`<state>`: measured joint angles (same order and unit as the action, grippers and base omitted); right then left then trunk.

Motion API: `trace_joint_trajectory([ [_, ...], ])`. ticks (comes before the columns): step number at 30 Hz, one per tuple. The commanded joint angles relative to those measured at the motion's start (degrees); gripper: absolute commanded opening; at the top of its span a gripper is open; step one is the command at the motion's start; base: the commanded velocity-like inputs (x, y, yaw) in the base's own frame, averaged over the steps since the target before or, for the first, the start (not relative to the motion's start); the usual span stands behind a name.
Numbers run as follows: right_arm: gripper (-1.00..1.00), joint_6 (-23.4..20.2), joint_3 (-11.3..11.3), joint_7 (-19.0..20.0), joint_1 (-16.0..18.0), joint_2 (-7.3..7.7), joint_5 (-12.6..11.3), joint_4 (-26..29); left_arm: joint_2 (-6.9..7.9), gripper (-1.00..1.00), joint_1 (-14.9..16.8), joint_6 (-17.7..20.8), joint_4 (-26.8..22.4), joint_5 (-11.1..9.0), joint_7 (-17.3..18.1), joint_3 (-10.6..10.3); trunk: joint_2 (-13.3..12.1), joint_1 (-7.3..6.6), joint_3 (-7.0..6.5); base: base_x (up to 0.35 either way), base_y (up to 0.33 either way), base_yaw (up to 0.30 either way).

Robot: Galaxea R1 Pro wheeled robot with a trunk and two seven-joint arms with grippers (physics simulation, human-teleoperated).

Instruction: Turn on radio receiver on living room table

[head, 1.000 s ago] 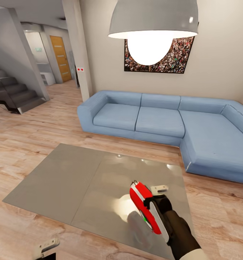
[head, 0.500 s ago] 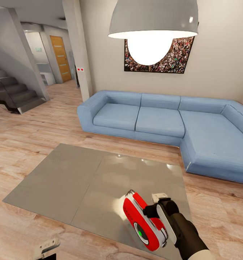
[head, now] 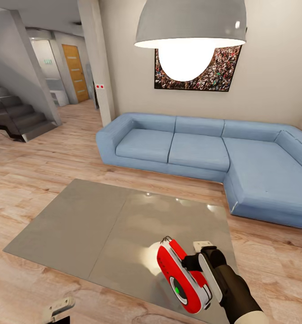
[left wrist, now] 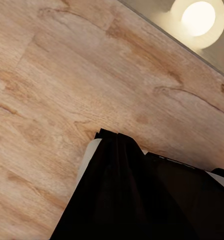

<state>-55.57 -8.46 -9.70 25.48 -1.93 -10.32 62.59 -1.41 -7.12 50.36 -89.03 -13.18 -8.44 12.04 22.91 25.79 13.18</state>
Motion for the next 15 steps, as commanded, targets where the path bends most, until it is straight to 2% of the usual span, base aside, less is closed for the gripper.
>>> trace_joint_trajectory([
  [1, -1.0, 0.11, 0.08, -0.41, 0.01, -0.01, -0.71, -0.01, -0.02, -1.0, 0.0, 0.0, 0.0, 0.0, 0.0, 0.0, 0.01, 0.0, 0.0, 0.0, 0.0, 0.0],
  [5, -1.0, 0.11, 0.1, -0.6, 0.01, 0.21, -0.59, -0.01, -0.02, -1.0, 0.0, 0.03, 0.08, 0.0, 0.0, 0.0, 0.01, 0.0, 0.0, 0.0, 0.0, 0.0],
  [6, -1.0, 0.11, 0.14, -0.77, 0.12, 0.78, -0.57, -0.01, -0.01, -1.0, 0.0, 0.07, 0.09, 0.0, 0.0, 0.0, 0.01, 0.0, 0.0, 0.0, 0.0, 0.0],
  [9, -1.0, 0.15, 0.19, -0.9, 1.22, 1.14, -0.6, -0.97, -0.07, -1.0, 0.0, 0.08, 0.09, 0.0, 0.0, -0.11, 0.01, 0.0, 0.0, 0.0, 0.0, 0.0],
  [15, -1.0, 0.77, 0.12, -0.77, 7.0, 1.22, -0.6, -11.48, -0.09, -1.0, 0.0, 0.09, 0.12, 0.0, 0.0, -0.26, 0.01, 0.0, 0.0, 0.0, 0.0, 0.0],
])
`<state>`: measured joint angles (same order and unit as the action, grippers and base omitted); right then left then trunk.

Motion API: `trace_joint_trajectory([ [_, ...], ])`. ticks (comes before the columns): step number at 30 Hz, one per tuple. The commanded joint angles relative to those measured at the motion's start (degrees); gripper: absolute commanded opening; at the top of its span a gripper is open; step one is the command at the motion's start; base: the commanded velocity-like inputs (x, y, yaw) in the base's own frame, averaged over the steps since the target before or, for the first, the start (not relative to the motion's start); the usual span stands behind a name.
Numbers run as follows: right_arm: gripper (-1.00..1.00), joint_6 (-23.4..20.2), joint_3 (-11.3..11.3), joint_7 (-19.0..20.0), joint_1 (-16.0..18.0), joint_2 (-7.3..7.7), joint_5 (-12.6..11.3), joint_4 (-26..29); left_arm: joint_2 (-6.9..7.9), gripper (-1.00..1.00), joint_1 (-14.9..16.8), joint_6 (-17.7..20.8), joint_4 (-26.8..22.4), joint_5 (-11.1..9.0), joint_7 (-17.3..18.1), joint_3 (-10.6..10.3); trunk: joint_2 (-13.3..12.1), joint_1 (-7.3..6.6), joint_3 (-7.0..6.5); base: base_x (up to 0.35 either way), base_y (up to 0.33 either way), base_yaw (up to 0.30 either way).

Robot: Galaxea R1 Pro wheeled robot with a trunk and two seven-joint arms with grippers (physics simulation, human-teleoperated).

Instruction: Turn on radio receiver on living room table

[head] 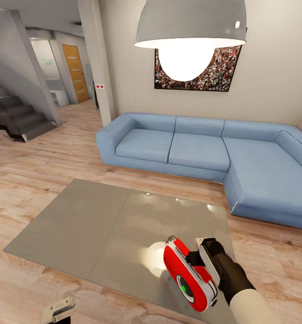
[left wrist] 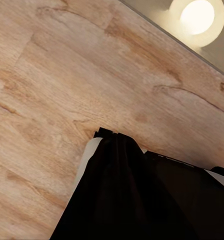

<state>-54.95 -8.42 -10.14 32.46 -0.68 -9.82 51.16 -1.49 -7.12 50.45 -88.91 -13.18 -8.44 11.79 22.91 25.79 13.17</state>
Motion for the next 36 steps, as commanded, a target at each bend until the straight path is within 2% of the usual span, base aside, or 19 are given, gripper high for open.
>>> trace_joint_trajectory([
  [1, -1.0, 0.2, 0.07, -0.21, 0.53, -0.02, -1.09, -0.8, 0.0, -1.0, 0.0, 0.0, -0.01, 0.0, 0.0, 0.0, 0.01, -0.01, 0.0, 0.0, 0.0, 0.0],
  [6, -1.0, 0.25, 0.07, 0.0, 2.68, -0.02, -1.26, -2.85, 0.0, -1.0, 0.0, 0.0, -0.02, 0.0, 0.0, -0.03, 0.01, -0.01, 0.0, 0.0, 0.0, 0.0],
  [9, -1.0, 0.14, 0.07, 0.02, 5.11, -0.02, -1.32, -5.38, 0.0, -1.0, 0.0, 0.0, 0.03, 0.0, 0.0, -0.08, 0.01, -0.01, 0.0, 0.0, 0.0, 0.0],
  [13, -1.0, 0.23, 0.07, 0.03, 13.93, -0.08, -1.34, -16.98, -0.07, -1.0, 0.0, 0.0, 0.05, 0.0, 0.0, -0.16, 0.01, -0.01, 0.0, 0.0, 0.0, 0.0],
  [18, -1.0, 0.17, 0.07, 0.03, 18.93, -0.52, -1.38, -21.22, -0.09, -1.0, 0.0, 0.05, 0.0, 0.0, 0.0, -0.18, 0.01, -0.01, 0.0, 0.0, 0.0, 0.0],
  [24, -1.0, 0.11, 0.07, 0.03, 20.24, -0.85, -1.53, -21.87, -0.07, -1.0, 0.0, 0.01, -0.03, 0.0, 0.0, -0.18, 0.01, -0.01, 0.0, 0.0, 0.0, 0.0],
  [36, -1.0, 0.19, 0.07, 0.2, 20.36, -0.98, -1.61, -23.0, -0.09, -1.0, 0.0, 0.23, -0.04, 0.0, 0.0, -0.18, 0.01, -0.01, 0.0, 0.0, 0.0, 0.0],
])
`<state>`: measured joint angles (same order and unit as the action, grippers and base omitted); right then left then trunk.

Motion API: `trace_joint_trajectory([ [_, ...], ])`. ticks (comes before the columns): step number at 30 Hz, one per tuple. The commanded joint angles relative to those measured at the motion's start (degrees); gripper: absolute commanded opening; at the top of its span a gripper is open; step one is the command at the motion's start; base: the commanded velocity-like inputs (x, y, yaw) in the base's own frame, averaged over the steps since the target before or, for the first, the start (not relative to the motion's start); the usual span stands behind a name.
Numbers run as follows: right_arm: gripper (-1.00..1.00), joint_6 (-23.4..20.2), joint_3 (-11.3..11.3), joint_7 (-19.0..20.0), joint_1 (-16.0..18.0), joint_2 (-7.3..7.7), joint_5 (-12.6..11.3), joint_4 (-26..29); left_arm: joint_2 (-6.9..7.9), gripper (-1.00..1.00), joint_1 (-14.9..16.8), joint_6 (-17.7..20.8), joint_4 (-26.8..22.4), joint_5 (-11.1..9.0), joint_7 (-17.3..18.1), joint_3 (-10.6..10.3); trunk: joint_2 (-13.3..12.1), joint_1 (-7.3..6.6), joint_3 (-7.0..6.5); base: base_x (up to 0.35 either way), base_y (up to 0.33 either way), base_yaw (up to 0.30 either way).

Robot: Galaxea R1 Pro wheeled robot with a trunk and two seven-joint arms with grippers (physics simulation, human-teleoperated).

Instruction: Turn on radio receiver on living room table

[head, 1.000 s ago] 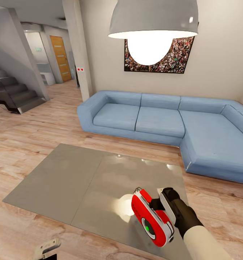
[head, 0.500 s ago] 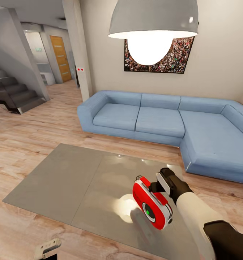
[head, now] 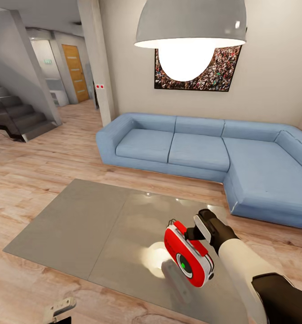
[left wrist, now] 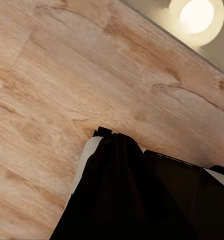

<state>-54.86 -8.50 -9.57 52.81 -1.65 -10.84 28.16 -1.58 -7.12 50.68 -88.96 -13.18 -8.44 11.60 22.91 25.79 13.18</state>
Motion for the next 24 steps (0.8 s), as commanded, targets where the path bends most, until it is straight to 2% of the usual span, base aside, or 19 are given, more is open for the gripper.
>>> trace_joint_trajectory([
  [1, -1.0, 0.1, 0.15, -0.37, 0.01, -0.02, -0.58, -0.05, 0.01, -1.0, 0.0, 0.31, -0.03, 0.0, 0.0, 0.0, 0.01, 0.0, 0.0, 0.0, 0.0, 0.0],
  [6, -1.0, 0.1, 0.15, -0.36, 0.0, -0.02, -0.58, -0.12, 0.0, -1.0, 0.0, 1.66, -0.07, 0.0, 0.0, -0.05, 0.01, 0.0, 0.0, 0.0, 0.0, 0.0],
  [15, -1.0, 0.1, 0.15, -0.3, -0.01, -0.02, -0.58, -0.12, 0.03, -1.0, 0.0, 1.88, -0.08, -0.08, 0.0, -0.09, 0.01, 0.0, 0.0, 0.0, 0.0, 0.0],
  [24, -1.0, 0.1, 0.08, -0.28, -0.01, -0.02, -0.64, -0.12, 0.24, -1.0, 0.0, 1.88, -0.08, -0.09, 0.0, -0.08, 3.62, 1.97, 1.61, 0.0, 0.0, 0.0],
])
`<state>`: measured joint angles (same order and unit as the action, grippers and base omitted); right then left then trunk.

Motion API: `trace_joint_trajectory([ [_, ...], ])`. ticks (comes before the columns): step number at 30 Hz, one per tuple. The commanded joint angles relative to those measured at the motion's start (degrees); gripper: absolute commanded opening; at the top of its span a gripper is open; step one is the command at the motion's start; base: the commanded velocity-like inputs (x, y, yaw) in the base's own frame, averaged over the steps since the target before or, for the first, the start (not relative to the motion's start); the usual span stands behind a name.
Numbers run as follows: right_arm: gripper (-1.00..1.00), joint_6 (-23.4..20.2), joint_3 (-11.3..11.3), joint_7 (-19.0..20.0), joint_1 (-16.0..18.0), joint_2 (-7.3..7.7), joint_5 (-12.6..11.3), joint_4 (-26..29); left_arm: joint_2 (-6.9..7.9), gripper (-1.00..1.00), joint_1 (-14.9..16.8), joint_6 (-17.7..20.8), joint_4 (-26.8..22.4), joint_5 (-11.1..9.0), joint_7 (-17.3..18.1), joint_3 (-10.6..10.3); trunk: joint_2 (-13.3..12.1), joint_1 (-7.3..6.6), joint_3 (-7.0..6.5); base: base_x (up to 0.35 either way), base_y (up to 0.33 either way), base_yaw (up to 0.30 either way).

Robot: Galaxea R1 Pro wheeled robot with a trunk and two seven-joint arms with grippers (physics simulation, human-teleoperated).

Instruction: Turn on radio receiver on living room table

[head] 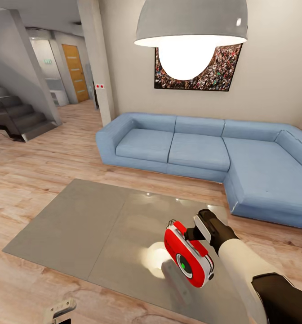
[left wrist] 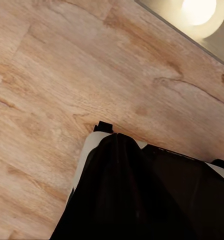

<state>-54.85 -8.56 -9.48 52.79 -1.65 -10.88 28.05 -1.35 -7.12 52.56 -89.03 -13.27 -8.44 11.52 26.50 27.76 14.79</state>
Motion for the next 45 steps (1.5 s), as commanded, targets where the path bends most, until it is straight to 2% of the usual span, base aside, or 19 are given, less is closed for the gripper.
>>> trace_joint_trajectory([
  [1, -1.0, 0.1, 0.14, -0.36, 0.0, -0.02, -0.62, -0.01, 0.04, -1.0, 0.0, 0.0, 0.0, 0.0, 0.0, 0.03, 0.43, 0.22, 0.18, 0.0, 0.0, 0.0],
  [7, -1.0, 0.1, 0.12, -0.36, 0.02, -0.02, -0.6, -0.01, 0.34, -1.0, 0.0, 0.0, 0.0, 0.0, 0.0, 0.5, 2.83, 1.54, 1.26, 0.0, 0.0, 0.0],
  [45, -1.0, 0.1, 0.12, -0.31, 0.0, -0.02, -0.63, -0.36, 0.29, -1.0, 0.0, 0.09, 0.0, 0.0, 0.0, 0.35, 18.07, 9.88, 8.08, 0.0, 0.0, 0.0],
])
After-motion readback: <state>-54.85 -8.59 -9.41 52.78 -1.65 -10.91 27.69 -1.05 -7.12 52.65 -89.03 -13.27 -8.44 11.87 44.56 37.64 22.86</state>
